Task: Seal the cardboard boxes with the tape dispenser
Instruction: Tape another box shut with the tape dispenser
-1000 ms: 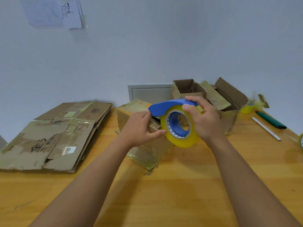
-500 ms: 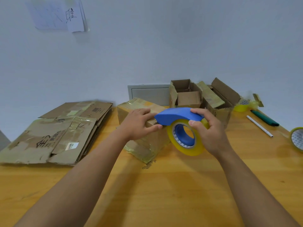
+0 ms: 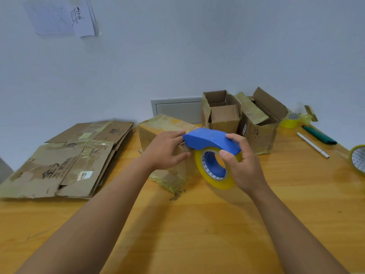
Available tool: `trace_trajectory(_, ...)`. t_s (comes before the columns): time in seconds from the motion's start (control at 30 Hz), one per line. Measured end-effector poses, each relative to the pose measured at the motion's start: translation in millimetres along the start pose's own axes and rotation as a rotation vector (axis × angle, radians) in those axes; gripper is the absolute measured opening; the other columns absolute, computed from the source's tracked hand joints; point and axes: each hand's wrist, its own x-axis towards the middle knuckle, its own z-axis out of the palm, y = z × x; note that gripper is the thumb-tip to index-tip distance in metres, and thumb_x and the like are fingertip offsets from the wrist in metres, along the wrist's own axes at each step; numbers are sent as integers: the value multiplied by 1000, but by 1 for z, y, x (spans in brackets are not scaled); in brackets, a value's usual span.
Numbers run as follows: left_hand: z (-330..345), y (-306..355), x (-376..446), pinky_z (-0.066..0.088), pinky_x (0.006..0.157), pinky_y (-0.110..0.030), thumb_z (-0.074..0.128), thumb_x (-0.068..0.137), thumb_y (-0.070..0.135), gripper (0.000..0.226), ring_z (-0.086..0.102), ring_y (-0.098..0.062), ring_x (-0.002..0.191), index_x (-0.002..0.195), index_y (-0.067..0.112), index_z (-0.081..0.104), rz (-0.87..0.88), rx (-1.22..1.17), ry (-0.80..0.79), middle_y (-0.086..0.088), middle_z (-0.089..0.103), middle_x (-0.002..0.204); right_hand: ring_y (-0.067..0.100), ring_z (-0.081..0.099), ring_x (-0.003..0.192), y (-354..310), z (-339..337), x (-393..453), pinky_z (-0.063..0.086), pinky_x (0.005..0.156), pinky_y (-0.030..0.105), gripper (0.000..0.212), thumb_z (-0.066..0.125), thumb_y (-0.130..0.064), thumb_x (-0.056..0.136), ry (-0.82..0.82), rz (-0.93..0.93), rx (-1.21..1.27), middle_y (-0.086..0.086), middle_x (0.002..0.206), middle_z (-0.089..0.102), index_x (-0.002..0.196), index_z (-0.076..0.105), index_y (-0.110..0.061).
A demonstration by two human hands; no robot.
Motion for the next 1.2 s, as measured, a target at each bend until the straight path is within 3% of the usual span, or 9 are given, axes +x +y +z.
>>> trace_trajectory(0.1,0,-1,0,26,116,-44,57,95,50,60,36,-20,143,149,26,44,-2,-6,12,2,41,155,-13,53,105,-4,-6,-4,41,75,1,59,54,-55,79,-13,-1,-28,-46,116,46,136,41,-53)
trace_trajectory(0.2,1,-2,-1,23,115,-40,58,95,50,60,36,-19,142,148,27,45,-3,-10,26,2,41,155,-9,57,96,-5,-15,-11,43,70,5,66,54,-55,79,-29,-12,-70,-45,110,49,142,37,-47)
trace_trajectory(0.47,-1,-1,1,18,117,-41,52,96,55,61,30,-19,146,152,36,34,-41,24,-18,2,35,158,-1,58,87,3,-37,-36,44,64,12,69,47,-66,78,-92,40,-198,-21,109,55,143,40,-43)
trace_trajectory(0.6,-9,1,5,11,121,-43,42,98,57,58,22,-17,149,152,48,24,-48,49,-169,0,28,161,9,57,95,6,-21,-28,50,79,32,78,45,-61,83,-198,92,-288,-9,114,55,154,26,-37)
trace_trajectory(0.7,-17,6,12,8,120,-43,27,89,55,61,21,-16,150,149,46,34,-126,-75,-218,-3,31,160,16,57,98,8,-14,-22,51,81,38,83,44,-66,81,-192,111,-335,0,118,55,156,25,-36)
trace_trajectory(0.8,-8,21,18,30,107,-38,36,98,47,46,40,-26,138,134,28,57,-136,-111,-73,-2,56,139,12,57,96,11,-14,-17,48,70,26,85,46,-74,79,-185,123,-355,-2,118,55,154,27,-38)
trace_trajectory(0.9,9,33,21,44,78,-35,48,99,45,30,57,-23,100,111,19,58,-127,-27,150,0,63,107,7,57,91,12,-15,-16,44,64,20,86,46,-76,78,-183,121,-361,-7,115,54,154,29,-38)
trace_trajectory(1.0,17,30,22,43,71,-34,56,95,46,30,61,-24,94,110,20,56,-110,9,242,0,67,103,4,58,86,12,-18,-18,42,61,18,84,46,-74,78,-181,115,-372,-12,110,55,153,30,-39)
trace_trajectory(1.2,16,27,24,37,68,-30,63,90,52,39,61,-23,98,116,23,55,-96,11,202,1,68,111,10,56,81,4,-23,-17,46,63,29,70,54,-62,91,-213,53,-486,-2,110,57,153,31,-39)
